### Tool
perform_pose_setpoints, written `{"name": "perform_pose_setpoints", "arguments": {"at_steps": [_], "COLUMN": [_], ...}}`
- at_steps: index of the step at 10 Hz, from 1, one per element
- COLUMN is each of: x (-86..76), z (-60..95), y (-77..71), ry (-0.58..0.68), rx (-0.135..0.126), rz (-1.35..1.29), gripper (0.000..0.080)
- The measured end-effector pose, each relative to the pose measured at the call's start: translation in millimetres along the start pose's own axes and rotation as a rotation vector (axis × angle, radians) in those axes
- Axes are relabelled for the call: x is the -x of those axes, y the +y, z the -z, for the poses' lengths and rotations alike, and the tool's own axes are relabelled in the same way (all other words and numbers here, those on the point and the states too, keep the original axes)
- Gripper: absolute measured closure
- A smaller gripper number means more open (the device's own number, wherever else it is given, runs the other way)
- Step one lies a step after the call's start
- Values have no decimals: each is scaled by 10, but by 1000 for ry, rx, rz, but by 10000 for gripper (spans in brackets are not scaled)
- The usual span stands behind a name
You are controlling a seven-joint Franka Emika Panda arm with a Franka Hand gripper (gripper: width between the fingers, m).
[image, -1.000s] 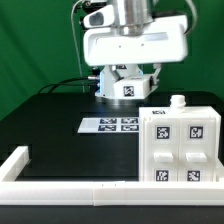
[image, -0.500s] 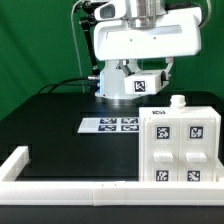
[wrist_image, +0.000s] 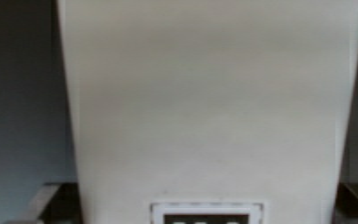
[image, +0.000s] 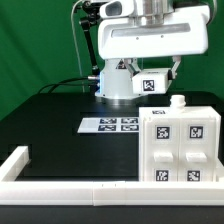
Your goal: Assemble cabinet
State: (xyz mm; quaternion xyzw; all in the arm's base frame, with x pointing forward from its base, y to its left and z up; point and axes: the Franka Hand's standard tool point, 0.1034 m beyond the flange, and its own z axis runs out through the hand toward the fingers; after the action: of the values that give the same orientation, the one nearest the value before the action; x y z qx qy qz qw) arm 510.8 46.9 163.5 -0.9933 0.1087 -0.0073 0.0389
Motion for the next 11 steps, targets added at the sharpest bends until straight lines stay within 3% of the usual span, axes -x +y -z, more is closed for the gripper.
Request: {"name": "perform_pose_setpoints", "arguments": {"at_steps": [3,7,11], "x": [-405,-420,-851], "z": [62,32,47], "y": [-93,-58,-302], "ry": [-12,-7,28], "rx": [-22,-21,-24], "rz": [90,148,178], "gripper": [239,239,239]}}
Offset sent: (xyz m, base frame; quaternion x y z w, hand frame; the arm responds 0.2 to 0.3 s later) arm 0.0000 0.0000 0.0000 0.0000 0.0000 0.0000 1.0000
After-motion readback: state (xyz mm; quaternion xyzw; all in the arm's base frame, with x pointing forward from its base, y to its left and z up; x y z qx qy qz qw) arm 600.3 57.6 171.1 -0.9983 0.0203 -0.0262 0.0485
